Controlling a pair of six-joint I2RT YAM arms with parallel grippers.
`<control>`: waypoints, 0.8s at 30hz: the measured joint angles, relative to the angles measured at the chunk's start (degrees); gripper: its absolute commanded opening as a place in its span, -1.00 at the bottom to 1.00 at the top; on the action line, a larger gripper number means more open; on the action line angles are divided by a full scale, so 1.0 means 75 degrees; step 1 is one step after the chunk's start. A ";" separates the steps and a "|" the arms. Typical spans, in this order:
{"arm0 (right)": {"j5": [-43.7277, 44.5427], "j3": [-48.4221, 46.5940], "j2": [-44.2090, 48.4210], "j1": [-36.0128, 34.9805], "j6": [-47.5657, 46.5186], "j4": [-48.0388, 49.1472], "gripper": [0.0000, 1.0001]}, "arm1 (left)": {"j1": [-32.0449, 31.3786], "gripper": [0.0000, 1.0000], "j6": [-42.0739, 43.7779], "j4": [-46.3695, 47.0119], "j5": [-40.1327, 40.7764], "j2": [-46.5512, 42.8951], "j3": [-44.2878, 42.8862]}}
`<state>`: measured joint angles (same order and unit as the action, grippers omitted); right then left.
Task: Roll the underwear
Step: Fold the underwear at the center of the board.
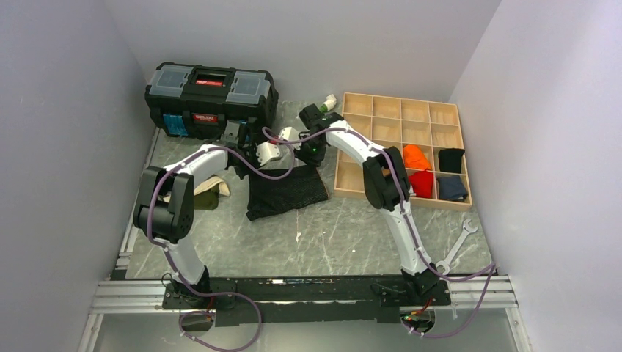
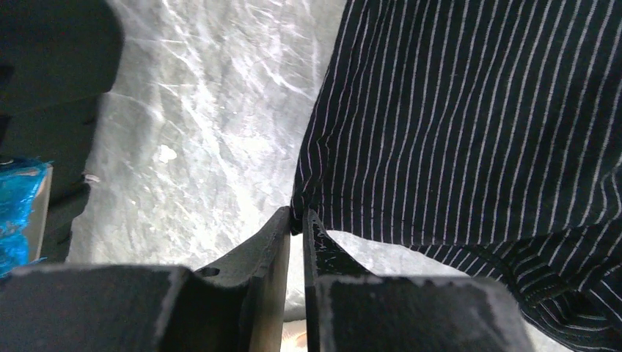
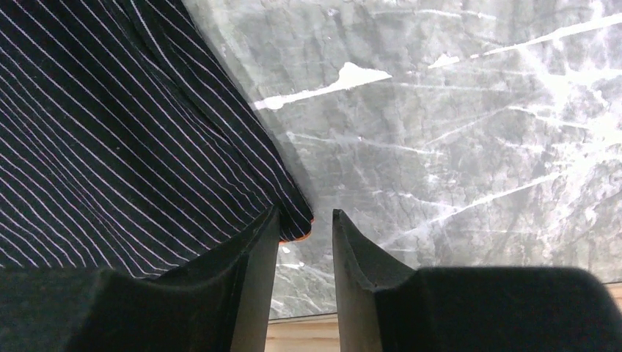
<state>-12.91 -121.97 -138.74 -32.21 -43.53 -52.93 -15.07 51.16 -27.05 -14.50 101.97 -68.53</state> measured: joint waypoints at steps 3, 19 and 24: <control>-0.0122 0.0216 0.0134 0.0099 0.0157 0.0143 -0.28 | 0.0003 -0.57 -0.0058 0.0175 0.0082 0.0000 0.0009; -0.1084 0.1011 0.1075 0.0647 0.0799 0.0784 -0.02 | 0.0015 0.02 -0.0446 0.0816 0.0679 0.0119 0.0210; -0.1378 0.1498 0.1431 0.0699 0.0933 0.0944 -0.01 | 0.0058 0.21 -0.0804 0.1125 0.1052 0.0117 0.0230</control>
<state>-23.24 -110.74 -128.01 -26.96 -36.53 -45.84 -14.63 45.12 -18.61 -6.61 102.85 -66.81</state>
